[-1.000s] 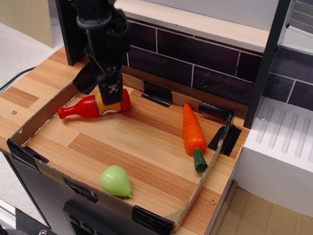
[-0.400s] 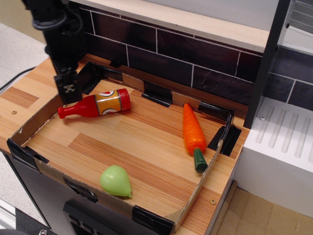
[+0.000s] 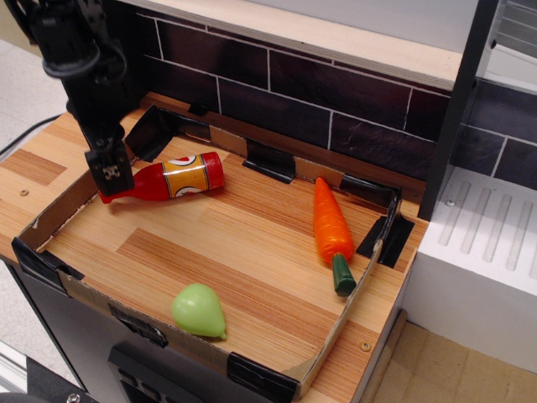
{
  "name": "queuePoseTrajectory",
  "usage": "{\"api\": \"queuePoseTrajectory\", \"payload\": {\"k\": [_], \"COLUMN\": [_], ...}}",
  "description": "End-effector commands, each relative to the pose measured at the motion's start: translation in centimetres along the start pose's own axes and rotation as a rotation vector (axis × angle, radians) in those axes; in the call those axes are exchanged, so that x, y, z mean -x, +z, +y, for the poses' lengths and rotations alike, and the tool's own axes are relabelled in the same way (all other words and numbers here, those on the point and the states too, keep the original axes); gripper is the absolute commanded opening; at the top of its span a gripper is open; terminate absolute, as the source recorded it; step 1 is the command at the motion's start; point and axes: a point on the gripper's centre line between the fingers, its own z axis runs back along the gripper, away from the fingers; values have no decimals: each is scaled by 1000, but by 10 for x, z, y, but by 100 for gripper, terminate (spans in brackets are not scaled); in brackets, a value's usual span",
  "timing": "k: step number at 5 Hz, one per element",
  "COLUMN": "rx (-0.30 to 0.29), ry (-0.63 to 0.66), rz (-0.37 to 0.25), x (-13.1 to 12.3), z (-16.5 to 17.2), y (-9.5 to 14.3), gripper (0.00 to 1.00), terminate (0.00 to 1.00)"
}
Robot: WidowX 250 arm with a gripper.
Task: Upright hot sauce bottle
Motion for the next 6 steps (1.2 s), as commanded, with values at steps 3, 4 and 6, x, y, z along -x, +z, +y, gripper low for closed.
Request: {"api": "queuePoseTrajectory", "payload": {"k": [3,4,6], "rx": [-35,-28,-36], "ry": [4,21,24], "rz": [27,20,22], "x": [2,6,7], "z": [3,4,6], "y": [-27,-27,-30], "gripper": [100,0,0], "terminate": [0,0,0]}}
